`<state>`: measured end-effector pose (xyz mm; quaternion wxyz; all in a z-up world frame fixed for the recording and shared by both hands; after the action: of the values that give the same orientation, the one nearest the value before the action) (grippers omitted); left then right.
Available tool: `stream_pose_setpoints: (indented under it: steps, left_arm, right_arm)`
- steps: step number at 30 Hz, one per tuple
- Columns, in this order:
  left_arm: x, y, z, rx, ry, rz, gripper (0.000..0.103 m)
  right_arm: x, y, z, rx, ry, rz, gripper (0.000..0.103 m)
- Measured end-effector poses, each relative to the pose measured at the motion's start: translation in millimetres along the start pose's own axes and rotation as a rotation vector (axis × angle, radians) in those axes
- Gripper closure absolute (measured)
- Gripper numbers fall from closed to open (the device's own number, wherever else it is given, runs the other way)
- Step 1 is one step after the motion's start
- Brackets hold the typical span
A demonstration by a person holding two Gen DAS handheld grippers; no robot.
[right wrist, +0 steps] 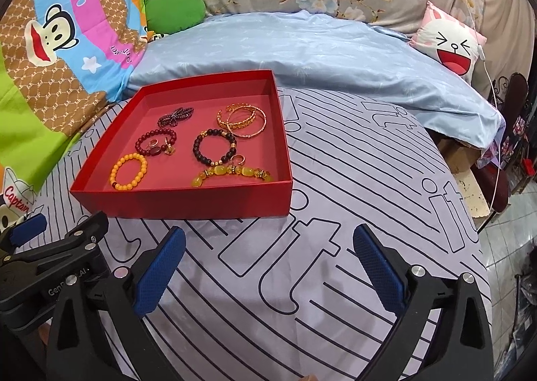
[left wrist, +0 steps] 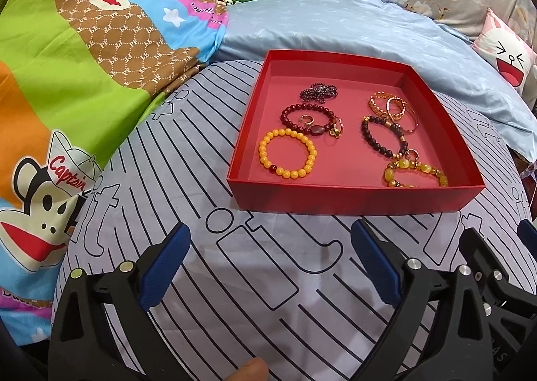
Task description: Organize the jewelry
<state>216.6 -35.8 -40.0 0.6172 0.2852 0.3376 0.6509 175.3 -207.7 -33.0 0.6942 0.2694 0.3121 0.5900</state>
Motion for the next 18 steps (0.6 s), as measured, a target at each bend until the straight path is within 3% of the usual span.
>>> stream_pose_setpoints:
  steps: [18]
  left_arm:
    - [-1.1, -0.7, 0.2, -0.003, -0.014, 0.001, 0.007]
  right_arm:
    - [-0.8, -2.1, -3.0, 0.015, -0.010, 0.009, 0.007]
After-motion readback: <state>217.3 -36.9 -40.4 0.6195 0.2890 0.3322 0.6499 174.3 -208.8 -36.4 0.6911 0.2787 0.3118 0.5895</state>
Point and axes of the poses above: each gripper's, at about its wrist camera, not at the fingertips, and y roughly against the way its jaws point, x to its left, z to its top, the point moved 10 cm from there along -y, roughly the way its jaws point, and after that the axes turned 9 degrees about y, right-handed, at the moved point
